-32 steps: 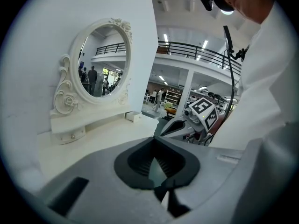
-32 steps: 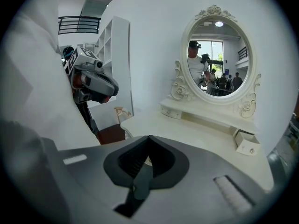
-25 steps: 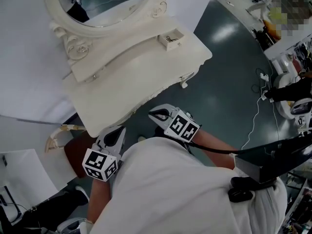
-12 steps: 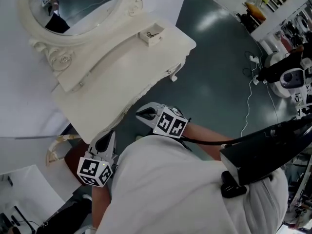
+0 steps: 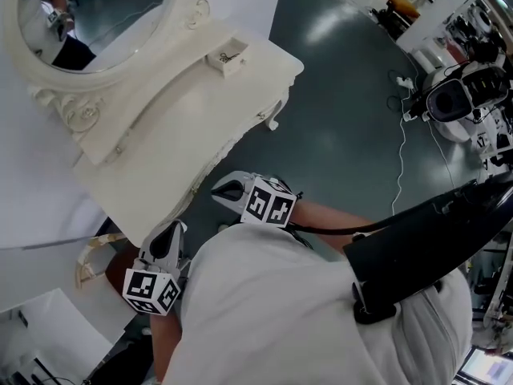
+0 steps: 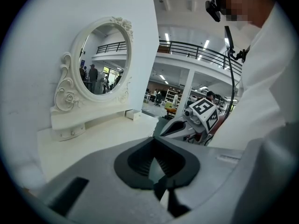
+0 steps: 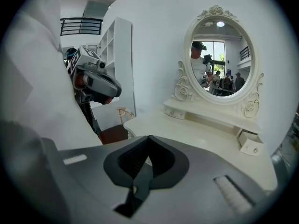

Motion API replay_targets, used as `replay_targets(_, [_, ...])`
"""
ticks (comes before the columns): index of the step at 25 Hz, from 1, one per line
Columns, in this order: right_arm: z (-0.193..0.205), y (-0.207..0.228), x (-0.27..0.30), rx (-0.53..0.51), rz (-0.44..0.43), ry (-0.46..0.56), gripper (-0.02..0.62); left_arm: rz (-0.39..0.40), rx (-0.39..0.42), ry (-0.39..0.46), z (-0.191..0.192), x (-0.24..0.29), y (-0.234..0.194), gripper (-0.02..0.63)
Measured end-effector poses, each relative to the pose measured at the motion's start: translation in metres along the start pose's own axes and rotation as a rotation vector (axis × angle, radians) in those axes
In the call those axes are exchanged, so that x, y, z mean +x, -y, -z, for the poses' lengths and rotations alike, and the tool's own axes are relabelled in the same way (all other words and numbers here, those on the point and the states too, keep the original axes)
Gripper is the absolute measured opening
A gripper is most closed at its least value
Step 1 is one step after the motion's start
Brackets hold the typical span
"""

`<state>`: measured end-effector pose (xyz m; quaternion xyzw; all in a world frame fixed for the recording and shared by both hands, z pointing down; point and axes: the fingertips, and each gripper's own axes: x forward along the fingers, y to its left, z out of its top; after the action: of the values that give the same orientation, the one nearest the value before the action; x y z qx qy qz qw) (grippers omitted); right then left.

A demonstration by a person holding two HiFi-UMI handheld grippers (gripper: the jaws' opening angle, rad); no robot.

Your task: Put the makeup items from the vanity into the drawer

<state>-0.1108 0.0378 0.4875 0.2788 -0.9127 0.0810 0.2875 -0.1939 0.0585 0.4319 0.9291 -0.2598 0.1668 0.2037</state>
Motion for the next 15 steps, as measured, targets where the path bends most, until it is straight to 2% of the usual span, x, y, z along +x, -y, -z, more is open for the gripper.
replay_targets(8, [0.008, 0.024, -0.005, 0.022, -0.003, 0.003, 0.0, 0.008, 0.001, -0.022, -0.012, 0.026, -0.003, 0.003])
replay_targets(15, [0.012, 0.064, -0.008, 0.044, -0.009, 0.007, 0.0, 0.013, 0.001, -0.045, -0.033, 0.061, -0.01, 0.003])
